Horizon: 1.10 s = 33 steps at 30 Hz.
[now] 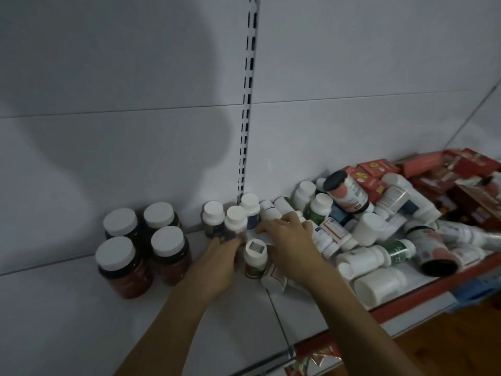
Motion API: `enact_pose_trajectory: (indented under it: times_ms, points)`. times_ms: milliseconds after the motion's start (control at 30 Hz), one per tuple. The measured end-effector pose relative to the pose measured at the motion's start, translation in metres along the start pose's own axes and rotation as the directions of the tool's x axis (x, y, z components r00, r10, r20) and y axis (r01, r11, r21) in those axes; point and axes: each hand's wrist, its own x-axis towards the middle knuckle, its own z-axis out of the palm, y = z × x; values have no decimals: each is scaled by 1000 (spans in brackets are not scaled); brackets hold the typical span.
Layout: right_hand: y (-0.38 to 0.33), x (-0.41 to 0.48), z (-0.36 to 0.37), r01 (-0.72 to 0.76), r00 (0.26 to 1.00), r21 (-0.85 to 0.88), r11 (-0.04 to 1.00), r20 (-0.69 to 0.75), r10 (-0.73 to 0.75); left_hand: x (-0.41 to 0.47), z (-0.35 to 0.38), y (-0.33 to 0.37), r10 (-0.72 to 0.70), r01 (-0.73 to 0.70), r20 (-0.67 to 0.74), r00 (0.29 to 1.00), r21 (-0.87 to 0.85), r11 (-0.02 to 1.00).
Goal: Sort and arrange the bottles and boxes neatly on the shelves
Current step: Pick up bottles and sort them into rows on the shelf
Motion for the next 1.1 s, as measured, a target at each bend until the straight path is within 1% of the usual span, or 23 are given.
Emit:
enact_pose_trajectory:
  times_ms: [100,200,267,300,367,467,567,633,700,800,833,867,933,1100]
  points:
    - [1,8,9,-31,998,0,1000,52,31,1,9,-4,-49,45,-56,997,-76,996]
    - [-1,16,14,-65,996,6,998,68,65,-6,5,-2,-32,17,-109,993,-144,989]
    - [-2,21,16,-57,997,28,998,49,55,-11,-4,-1,-11,-21,-173,985,-183,983]
    - [-1,22,16,-51,998,61,997,24,50,-13,-10,0,8,-48,-214,977,-183,982]
    - [4,20,14,-63,996,192,979,-55,75,-16,-24,5,54,-103,-294,954,-154,983]
    - [21,9,5,-23,966,423,906,-224,130,-15,-45,21,99,-161,-373,923,-139,977]
    - [45,-4,-13,51,921,579,814,-343,185,-9,-57,47,116,-191,-389,914,-158,969]
    - [66,-16,-30,96,875,663,742,-411,254,-2,-57,71,126,-220,-415,901,-187,958]
    - [93,-31,-47,121,800,695,709,-491,345,8,-50,101,147,-266,-453,880,-213,940]
    - [150,-61,-71,116,649,707,697,-585,486,26,-31,157,165,-350,-492,855,-310,884]
    - [173,-72,-77,107,615,721,684,-589,524,33,-22,177,171,-370,-499,850,-335,866]
    - [197,-83,-83,92,597,733,674,-582,552,41,-12,199,175,-384,-501,847,-350,854]
    - [249,-107,-92,44,584,747,663,-558,589,58,11,242,195,-406,-493,848,-368,837]
    - [373,-163,-105,-85,527,773,628,-500,687,98,74,354,332,-466,-379,864,-349,813]
